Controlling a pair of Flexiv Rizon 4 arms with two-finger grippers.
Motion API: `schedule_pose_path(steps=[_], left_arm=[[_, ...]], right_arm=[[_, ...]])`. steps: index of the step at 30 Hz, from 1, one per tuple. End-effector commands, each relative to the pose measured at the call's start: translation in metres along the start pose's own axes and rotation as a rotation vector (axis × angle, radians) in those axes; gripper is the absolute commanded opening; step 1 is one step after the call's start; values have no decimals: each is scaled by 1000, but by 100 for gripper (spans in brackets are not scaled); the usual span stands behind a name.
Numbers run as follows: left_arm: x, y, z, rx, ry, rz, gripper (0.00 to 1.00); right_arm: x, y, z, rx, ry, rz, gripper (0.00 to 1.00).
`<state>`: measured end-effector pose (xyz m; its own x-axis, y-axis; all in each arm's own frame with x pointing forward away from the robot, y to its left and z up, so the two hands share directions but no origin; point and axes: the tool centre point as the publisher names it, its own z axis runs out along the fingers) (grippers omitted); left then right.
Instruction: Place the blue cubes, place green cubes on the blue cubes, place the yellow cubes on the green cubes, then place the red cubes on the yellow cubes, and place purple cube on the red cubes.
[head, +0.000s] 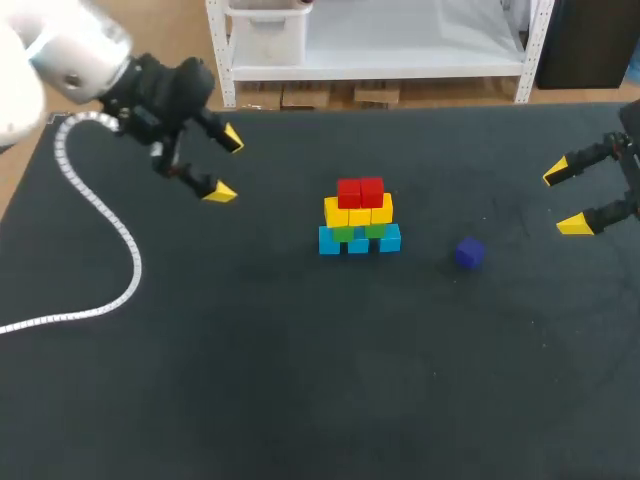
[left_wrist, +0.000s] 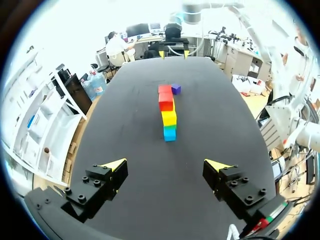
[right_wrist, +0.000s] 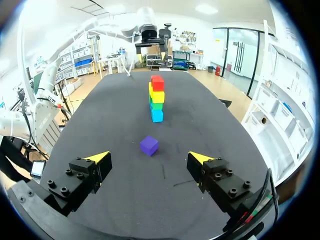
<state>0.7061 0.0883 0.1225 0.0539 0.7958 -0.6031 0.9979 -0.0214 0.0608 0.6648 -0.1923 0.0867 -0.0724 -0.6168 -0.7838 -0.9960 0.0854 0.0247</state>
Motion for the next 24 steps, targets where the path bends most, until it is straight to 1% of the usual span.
schedule_pose_path(steps=[1,5,6,8,10,14,16,17,20,23,24], left_arm=[[15,-2,-12,21,-29,18,100],[24,1,-18,41,-31,49,100],[26,2,-20,47,-40,62,100],[26,2,-20,47,-40,62,100],[26,2,-20,47,-40,62,100],[26,2,-20,47,-40,62,100],[26,2,-20,47,-40,62,100],[26,2,-20,47,-40,62,100],[26,2,-20,47,-40,62,100],[26,2,-20,47,-40,62,100],[26,2,-20,47,-40,62,100]], right_arm=[[0,0,0,0,-1,-1,100],[0,0,0,0,-1,-1,100],[-4,2,2,-13,-14,-58,100],[-9,1,8,-36,21,-122,100],[-16,1,15,-85,41,-218,100],[-26,3,25,-249,83,-448,100],[-28,6,30,-310,125,-547,100],[-27,7,33,-350,137,-593,100],[-20,11,44,-430,175,-701,100],[-11,14,55,-507,191,-787,100],[-10,14,59,-521,203,-821,100]])
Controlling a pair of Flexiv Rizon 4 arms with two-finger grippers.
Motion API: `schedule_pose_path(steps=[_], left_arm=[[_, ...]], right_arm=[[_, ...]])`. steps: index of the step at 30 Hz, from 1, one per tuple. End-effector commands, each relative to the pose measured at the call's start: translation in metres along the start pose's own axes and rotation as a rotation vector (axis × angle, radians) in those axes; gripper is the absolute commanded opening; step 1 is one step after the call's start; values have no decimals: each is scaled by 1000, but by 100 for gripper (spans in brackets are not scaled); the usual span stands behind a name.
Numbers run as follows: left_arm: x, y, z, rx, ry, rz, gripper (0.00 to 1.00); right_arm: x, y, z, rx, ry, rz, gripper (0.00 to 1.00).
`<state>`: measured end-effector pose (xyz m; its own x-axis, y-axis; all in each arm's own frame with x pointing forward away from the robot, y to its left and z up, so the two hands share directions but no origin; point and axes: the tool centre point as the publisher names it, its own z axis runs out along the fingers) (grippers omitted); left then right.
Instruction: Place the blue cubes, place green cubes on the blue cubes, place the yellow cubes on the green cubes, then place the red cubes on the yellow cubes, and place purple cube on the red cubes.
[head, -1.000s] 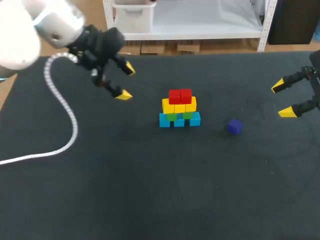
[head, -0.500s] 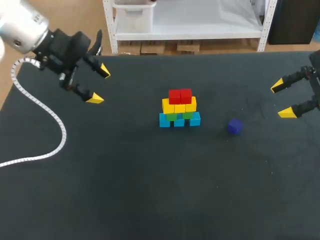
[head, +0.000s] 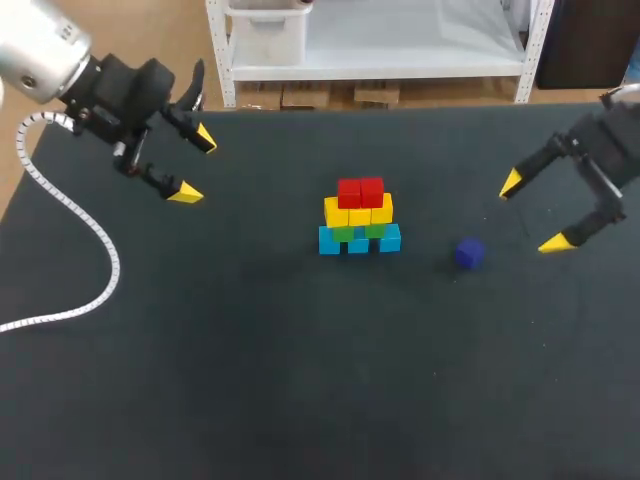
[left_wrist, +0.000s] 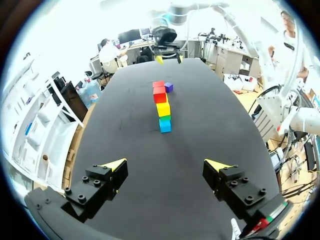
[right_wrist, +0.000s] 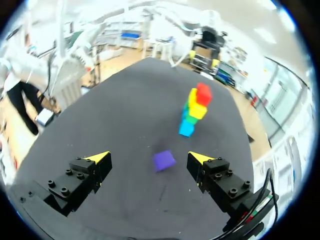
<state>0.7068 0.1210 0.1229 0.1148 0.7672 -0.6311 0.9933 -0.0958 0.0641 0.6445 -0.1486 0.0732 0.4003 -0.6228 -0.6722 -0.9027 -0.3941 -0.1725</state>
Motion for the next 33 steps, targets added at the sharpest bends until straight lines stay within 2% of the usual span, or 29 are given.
schedule_pose_path(steps=[1,7,12,21,31,33], left_arm=[[1,2,0,3,1,1,100],[1,2,0,3,1,1,100],[1,2,0,3,1,1,100],[1,2,0,3,1,1,100],[1,2,0,3,1,1,100],[1,2,0,3,1,1,100]], right_arm=[[8,-10,20,-297,61,-374,100],[10,-15,46,-319,50,-449,100],[13,-20,60,-330,57,-464,100],[26,-31,71,-321,110,-391,100],[37,-29,82,-283,141,-313,100],[39,-29,82,-277,145,-306,92]])
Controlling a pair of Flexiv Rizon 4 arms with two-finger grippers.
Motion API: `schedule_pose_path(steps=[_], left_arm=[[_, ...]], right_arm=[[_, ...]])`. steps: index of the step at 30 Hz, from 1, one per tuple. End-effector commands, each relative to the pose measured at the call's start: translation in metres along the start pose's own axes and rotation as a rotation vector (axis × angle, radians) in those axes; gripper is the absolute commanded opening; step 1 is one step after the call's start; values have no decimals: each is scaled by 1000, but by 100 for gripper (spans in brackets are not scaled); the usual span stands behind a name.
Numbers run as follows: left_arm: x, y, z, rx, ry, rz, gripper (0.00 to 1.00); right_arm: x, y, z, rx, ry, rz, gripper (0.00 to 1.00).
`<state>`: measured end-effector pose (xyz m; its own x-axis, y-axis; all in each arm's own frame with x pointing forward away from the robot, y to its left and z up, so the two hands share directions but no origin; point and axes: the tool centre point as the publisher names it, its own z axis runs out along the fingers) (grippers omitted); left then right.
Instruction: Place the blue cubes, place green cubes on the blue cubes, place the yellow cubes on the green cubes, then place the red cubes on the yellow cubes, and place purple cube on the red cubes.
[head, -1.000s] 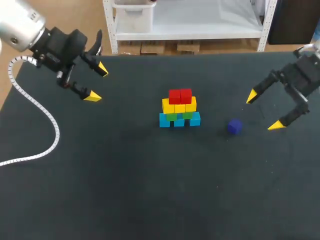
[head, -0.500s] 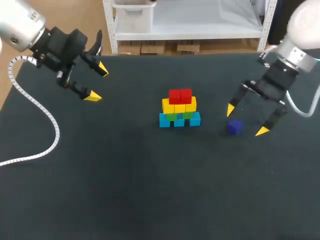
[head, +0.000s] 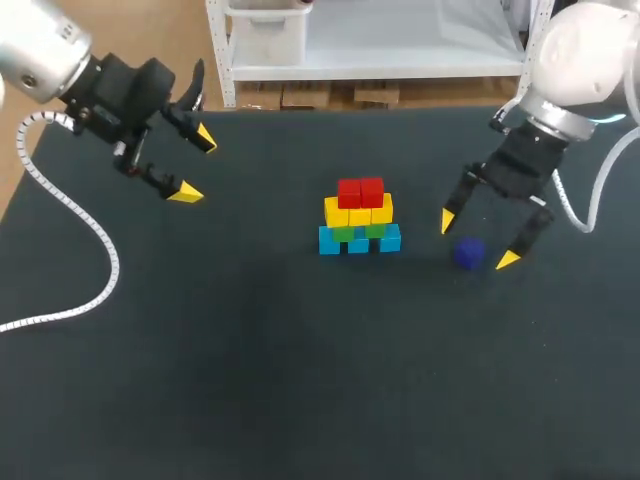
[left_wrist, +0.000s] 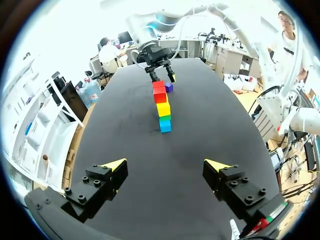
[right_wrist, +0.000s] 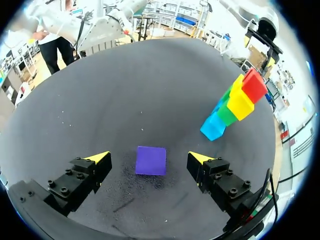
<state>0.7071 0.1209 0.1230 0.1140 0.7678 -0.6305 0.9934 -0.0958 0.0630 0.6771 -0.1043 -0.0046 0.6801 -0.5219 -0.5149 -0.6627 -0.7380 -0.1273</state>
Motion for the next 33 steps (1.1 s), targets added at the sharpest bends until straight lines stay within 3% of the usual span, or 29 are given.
schedule_pose_path(steps=[1,3,5,11,14,17,20,24,29,33], left_arm=[[1,2,0,3,0,2,100],[1,2,0,3,0,2,100],[1,2,0,3,0,2,100],[1,2,0,3,0,2,100],[1,2,0,3,0,2,100],[1,2,0,3,0,2,100],[1,2,0,3,0,2,100],[1,2,0,3,0,2,100],[1,2,0,3,0,2,100],[1,2,0,3,0,2,100]], right_arm=[[0,4,2,14,10,8,89],[2,4,2,17,12,12,80],[3,3,2,22,16,18,51],[5,2,2,25,20,24,46],[5,2,2,23,22,19,31],[5,2,3,23,25,19,0],[3,2,-1,40,34,53,0],[-5,-1,-17,108,44,213,0],[-18,-9,-49,244,28,542,0],[-31,-19,-75,392,-9,712,0]])
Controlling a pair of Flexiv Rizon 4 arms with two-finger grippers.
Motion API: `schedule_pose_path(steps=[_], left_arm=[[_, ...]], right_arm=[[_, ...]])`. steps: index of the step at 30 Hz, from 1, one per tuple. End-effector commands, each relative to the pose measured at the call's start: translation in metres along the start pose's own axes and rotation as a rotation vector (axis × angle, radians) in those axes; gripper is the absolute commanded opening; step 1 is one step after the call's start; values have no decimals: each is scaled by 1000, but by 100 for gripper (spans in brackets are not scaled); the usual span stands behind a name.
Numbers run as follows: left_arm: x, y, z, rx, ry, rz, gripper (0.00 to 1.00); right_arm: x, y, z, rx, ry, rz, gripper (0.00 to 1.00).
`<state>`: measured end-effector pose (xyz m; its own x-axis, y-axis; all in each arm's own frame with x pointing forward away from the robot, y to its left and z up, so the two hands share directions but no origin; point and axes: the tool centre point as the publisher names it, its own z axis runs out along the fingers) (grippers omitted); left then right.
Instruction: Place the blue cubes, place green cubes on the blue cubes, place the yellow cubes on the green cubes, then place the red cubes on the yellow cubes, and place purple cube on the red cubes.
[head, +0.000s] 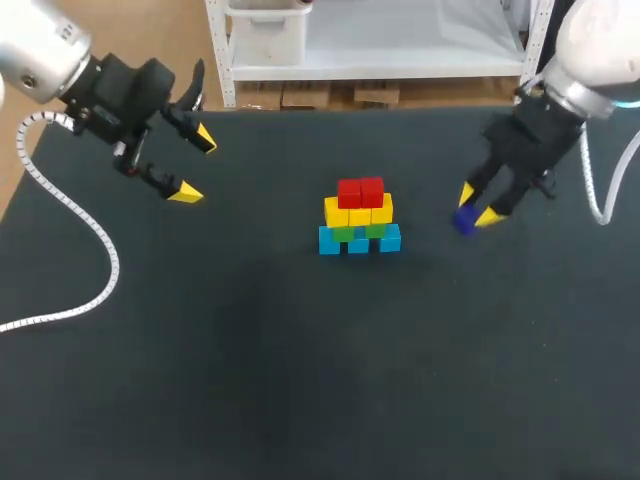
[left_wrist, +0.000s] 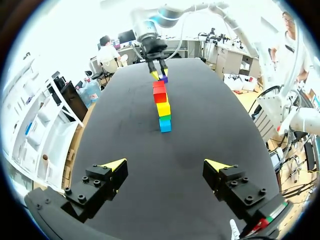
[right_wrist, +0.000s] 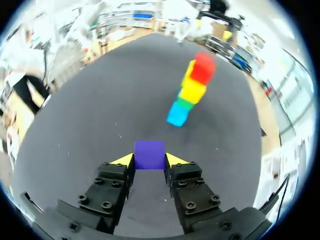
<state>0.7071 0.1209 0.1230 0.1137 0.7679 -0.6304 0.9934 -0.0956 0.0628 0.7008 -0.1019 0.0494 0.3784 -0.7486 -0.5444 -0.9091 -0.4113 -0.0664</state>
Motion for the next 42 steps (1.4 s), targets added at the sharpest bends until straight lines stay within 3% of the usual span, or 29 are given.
schedule_pose_path(steps=[1,6,10,18,31,42], left_arm=[[1,2,0,2,0,2,100],[1,2,0,2,0,2,100],[1,2,0,2,0,2,100],[1,2,0,2,0,2,100],[1,2,0,2,0,2,100],[1,2,0,2,0,2,100]], right_arm=[[-20,5,-30,245,-29,361,0],[-45,-9,-50,337,-13,450,0],[-63,-20,-56,361,-2,484,0],[-95,-37,-48,428,-40,537,0],[-150,-50,-18,385,-6,466,0],[-162,-56,4,334,53,454,0]])
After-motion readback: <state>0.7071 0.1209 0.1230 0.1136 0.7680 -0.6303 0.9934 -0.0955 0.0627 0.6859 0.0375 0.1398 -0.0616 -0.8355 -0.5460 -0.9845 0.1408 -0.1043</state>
